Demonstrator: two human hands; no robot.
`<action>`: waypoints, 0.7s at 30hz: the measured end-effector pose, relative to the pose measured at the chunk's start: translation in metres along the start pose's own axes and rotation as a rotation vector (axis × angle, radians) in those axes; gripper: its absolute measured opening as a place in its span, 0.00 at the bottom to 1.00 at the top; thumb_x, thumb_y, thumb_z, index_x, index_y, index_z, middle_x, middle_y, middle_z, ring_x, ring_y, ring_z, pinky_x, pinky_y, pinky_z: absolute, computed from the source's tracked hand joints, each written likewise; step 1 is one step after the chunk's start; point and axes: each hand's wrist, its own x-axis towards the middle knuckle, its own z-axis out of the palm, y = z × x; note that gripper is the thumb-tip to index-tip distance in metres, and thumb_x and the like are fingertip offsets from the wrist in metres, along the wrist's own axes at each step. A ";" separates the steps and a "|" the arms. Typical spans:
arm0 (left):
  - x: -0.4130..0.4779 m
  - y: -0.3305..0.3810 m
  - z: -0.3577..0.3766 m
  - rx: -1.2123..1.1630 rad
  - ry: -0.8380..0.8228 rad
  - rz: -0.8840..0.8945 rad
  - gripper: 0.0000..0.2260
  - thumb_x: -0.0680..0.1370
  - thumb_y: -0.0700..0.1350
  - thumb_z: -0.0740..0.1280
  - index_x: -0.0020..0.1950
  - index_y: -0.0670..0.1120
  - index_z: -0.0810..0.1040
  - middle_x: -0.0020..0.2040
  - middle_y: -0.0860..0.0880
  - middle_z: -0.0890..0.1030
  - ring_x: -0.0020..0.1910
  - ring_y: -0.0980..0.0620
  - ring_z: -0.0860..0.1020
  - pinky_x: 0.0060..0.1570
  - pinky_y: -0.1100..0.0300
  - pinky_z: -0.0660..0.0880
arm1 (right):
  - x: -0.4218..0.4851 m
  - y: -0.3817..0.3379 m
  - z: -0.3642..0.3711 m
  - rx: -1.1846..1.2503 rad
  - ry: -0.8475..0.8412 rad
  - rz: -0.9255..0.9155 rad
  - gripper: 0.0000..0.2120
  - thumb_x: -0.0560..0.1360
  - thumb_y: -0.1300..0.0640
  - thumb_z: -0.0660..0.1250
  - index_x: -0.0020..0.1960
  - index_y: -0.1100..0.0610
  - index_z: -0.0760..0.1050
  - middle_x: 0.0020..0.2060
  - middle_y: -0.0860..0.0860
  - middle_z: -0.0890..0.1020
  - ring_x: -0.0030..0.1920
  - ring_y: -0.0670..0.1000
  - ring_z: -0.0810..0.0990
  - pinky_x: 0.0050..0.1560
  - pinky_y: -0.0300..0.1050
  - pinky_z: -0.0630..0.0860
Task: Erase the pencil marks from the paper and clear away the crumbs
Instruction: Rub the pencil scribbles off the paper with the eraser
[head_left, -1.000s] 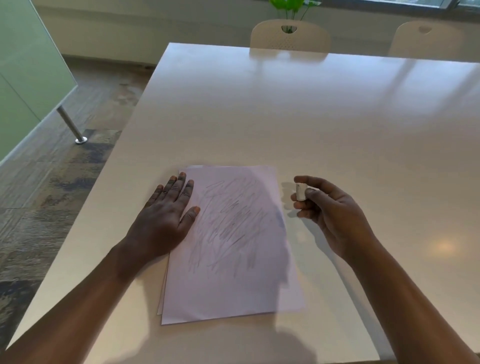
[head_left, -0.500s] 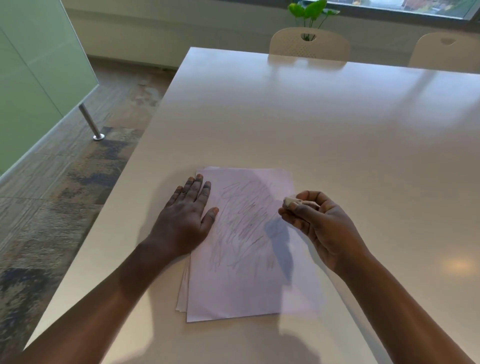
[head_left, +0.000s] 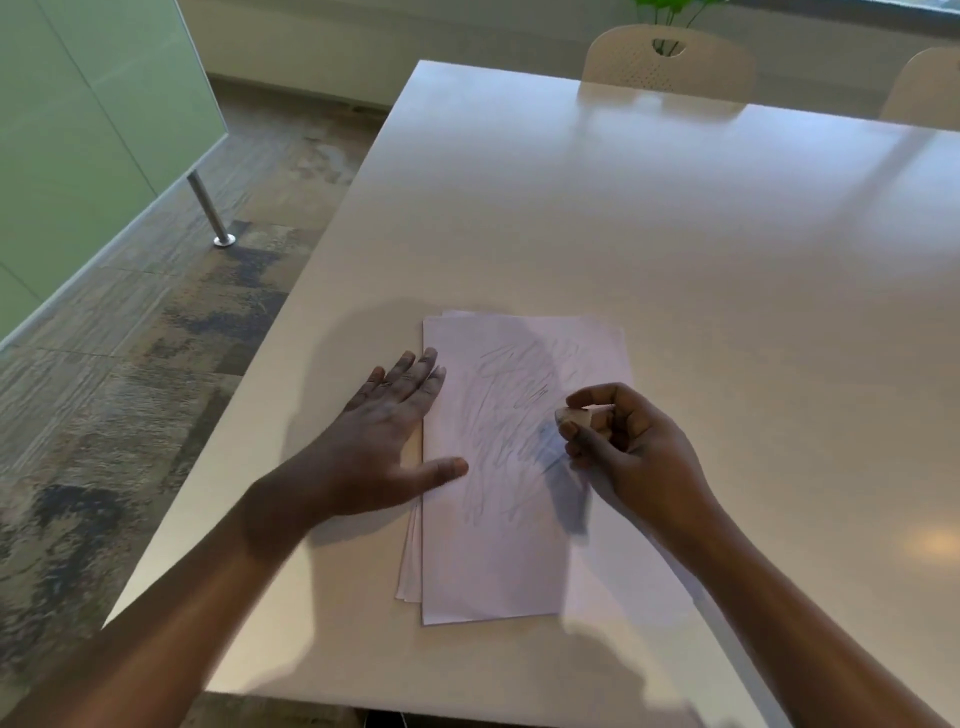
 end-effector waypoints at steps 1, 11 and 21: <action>-0.005 -0.001 0.000 0.037 -0.030 0.005 0.60 0.62 0.86 0.42 0.84 0.51 0.38 0.82 0.55 0.33 0.79 0.60 0.30 0.77 0.62 0.31 | 0.000 -0.002 0.001 -0.063 -0.013 -0.002 0.07 0.76 0.54 0.75 0.53 0.48 0.80 0.39 0.55 0.85 0.39 0.58 0.83 0.49 0.59 0.81; -0.012 0.005 0.003 0.214 -0.123 -0.001 0.63 0.58 0.88 0.41 0.80 0.50 0.26 0.78 0.53 0.22 0.76 0.57 0.22 0.79 0.51 0.31 | -0.004 -0.028 0.052 -0.576 -0.426 -0.533 0.11 0.76 0.57 0.74 0.57 0.54 0.79 0.47 0.44 0.82 0.39 0.41 0.79 0.39 0.27 0.74; -0.012 0.009 -0.001 0.238 -0.166 -0.001 0.61 0.61 0.85 0.45 0.79 0.49 0.25 0.78 0.51 0.21 0.76 0.54 0.22 0.80 0.49 0.33 | 0.018 -0.028 0.057 -0.570 -0.543 -0.619 0.10 0.77 0.57 0.73 0.56 0.58 0.79 0.44 0.47 0.80 0.37 0.42 0.77 0.38 0.32 0.75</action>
